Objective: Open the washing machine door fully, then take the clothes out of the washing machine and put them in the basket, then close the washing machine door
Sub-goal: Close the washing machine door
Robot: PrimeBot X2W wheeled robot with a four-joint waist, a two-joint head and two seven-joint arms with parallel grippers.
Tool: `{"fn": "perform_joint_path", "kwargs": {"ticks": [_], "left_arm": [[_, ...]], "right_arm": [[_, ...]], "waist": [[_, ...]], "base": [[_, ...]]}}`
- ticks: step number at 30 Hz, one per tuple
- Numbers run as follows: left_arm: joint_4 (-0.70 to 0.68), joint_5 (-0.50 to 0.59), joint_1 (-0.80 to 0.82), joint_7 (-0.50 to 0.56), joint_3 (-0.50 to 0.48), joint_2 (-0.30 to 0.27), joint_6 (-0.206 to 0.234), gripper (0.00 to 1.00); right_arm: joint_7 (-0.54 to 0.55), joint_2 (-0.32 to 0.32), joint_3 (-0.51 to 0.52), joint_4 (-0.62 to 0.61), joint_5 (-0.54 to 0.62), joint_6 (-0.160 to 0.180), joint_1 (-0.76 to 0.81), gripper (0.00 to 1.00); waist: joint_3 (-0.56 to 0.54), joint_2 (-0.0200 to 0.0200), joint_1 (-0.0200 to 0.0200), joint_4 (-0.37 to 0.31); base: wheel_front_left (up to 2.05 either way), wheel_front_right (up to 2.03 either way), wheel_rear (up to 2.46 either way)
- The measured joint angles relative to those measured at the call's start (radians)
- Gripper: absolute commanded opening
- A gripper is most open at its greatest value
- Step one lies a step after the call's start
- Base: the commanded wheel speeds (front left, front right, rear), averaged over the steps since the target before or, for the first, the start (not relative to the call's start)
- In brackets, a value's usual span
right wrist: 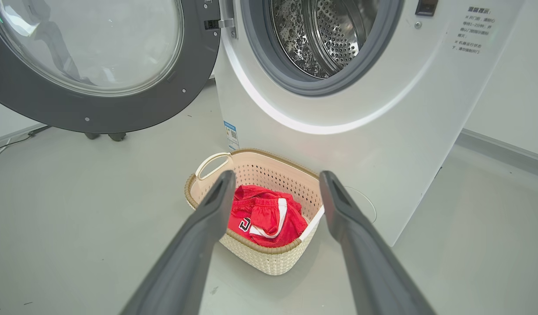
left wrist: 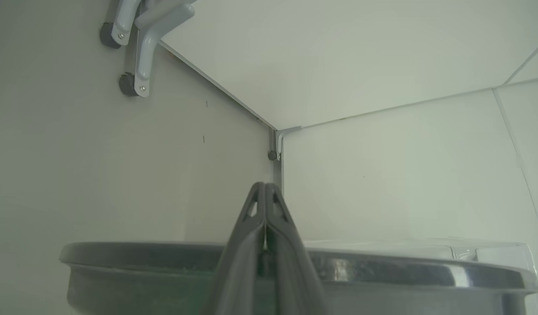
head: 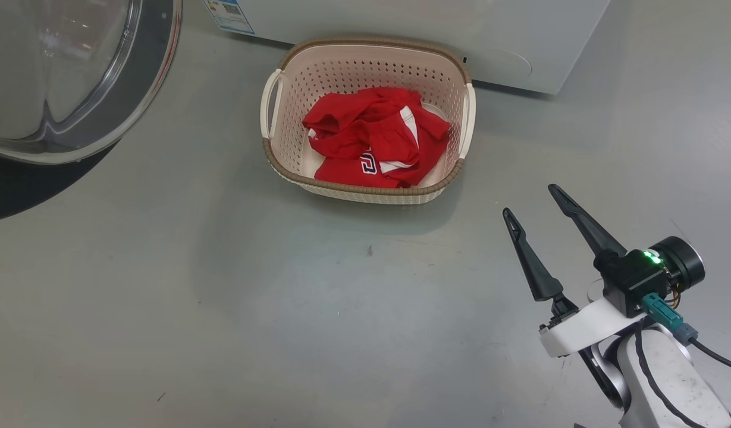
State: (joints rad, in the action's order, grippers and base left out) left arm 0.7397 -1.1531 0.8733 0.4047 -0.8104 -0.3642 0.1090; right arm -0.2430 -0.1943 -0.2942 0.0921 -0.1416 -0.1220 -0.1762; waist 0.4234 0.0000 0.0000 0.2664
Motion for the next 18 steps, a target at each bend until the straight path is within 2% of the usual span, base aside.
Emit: {"fn": "perform_joint_path", "kwargs": {"ticks": [18], "left_arm": [[0.044,-0.037,0.013,0.174,0.042,-0.024,0.0,0.0]], "right_arm": [[0.0,-0.002,-0.002,0.021,-0.002,0.0,-0.001,1.0]], "waist": [[-0.022,0.0,0.0,-0.002]], "base": [[0.0,0.0,0.0]]}}
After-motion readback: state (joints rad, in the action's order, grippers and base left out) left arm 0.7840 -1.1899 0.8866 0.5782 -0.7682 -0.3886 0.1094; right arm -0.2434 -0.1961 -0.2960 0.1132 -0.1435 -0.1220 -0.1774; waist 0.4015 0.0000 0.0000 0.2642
